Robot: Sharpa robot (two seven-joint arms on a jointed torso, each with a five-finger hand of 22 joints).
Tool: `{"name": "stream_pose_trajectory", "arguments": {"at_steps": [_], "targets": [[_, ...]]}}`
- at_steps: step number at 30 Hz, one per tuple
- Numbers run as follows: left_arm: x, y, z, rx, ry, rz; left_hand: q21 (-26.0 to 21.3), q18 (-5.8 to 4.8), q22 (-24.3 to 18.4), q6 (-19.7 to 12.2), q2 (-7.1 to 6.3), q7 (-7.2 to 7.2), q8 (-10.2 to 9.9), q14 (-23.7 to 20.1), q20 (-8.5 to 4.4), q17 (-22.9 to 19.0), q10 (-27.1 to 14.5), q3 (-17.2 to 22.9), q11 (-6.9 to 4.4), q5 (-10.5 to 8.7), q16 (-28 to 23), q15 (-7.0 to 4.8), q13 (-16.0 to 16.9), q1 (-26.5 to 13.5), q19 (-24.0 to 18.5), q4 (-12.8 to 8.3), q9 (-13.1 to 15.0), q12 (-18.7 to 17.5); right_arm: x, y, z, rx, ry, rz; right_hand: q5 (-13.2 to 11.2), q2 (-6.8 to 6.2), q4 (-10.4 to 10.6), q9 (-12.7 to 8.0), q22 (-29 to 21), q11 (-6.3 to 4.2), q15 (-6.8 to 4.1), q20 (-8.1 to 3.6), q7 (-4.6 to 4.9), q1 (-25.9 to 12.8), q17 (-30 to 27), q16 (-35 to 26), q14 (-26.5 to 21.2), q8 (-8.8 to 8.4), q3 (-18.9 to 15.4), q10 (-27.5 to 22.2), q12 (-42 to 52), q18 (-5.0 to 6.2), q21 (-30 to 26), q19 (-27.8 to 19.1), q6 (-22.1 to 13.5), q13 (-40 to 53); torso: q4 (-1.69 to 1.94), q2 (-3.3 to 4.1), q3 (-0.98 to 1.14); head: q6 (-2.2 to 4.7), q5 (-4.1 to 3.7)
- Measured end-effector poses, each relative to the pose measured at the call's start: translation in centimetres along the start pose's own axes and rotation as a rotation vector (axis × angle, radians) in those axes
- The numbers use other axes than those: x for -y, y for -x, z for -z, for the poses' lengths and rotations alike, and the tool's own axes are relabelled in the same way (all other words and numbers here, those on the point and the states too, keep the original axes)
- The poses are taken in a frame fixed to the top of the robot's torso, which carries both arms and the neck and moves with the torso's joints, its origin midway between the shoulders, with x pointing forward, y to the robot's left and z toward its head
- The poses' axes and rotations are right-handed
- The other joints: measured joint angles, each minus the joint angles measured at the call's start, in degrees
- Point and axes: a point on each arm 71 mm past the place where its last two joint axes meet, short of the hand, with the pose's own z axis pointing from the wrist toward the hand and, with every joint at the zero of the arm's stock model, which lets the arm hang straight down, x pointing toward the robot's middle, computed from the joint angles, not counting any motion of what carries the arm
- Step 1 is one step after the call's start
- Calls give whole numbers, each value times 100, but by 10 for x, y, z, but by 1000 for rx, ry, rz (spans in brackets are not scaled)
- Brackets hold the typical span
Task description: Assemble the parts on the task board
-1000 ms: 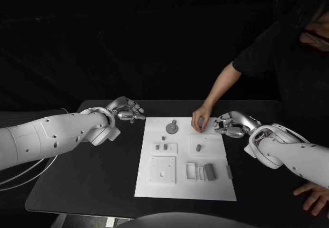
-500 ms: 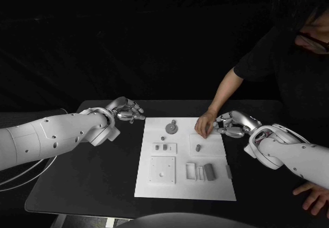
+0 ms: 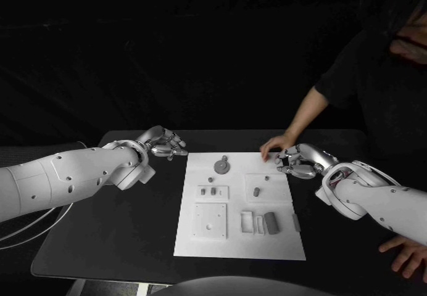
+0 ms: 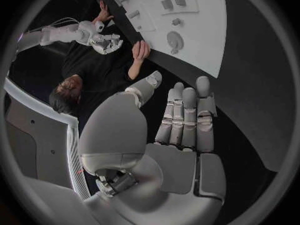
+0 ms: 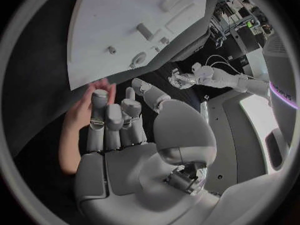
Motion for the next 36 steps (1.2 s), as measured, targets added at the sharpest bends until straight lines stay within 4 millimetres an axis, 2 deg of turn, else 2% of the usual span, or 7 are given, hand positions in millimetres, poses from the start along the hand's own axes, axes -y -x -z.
{"name": "stream_pose_trajectory", "arguments": {"at_steps": [11,16,25,28,36], "targets": [[0,0,0,-1,0,0,0,0,0,6,0,-8,0,1,1,-3,12,0,-17,0,0,1,0,0,0,0,0,0,0,-2,-2,-6,-4,6,0,0,9,-1,5,0,8,1,-9,0,0,0,7,0,-30,0,0,1,0,0,8,-4,4,0,-2,-3,-9],[0,0,0,-1,0,1,0,0,0,7,0,-9,0,1,1,-3,26,0,-2,0,0,1,1,0,0,0,-1,-9,1,-4,-6,-16,-15,29,-126,-56,16,-23,5,0,-7,9,14,-56,-1,-28,-23,-53,-95,0,0,2,0,-8,-77,-15,4,0,-4,-3,-10],[1,-1,0,-3,-4,3,-22,2,0,5,0,-12,0,10,10,-8,26,-16,-1,0,0,10,-6,0,9,-16,-1,-22,2,-12,-19,-36,-36,78,-160,-136,16,-115,4,114,46,50,58,-76,17,-28,-110,-214,-95,-114,-23,14,-23,-51,-284,-15,7,1,-2,12,-24],[2,-2,-1,-4,-6,4,-22,3,0,-6,0,-5,0,10,10,-8,25,-16,-1,0,0,10,-6,0,9,-16,-1,-22,4,-15,-21,-45,-44,90,-160,-159,16,-135,4,125,89,50,78,-99,17,-27,-113,-236,-95,-125,-23,15,-35,-51,-305,-9,9,1,-2,12,-29],[2,-1,-1,-4,-7,5,-22,5,0,-12,0,-10,-1,11,11,-7,23,-16,1,0,-22,11,-5,0,9,-16,-1,-22,4,-30,-21,-81,-41,115,-182,-182,31,-152,3,144,91,51,82,-121,23,-27,-115,-246,-111,-144,-23,15,-46,-52,-328,-6,10,2,-2,-2,-15]]}}
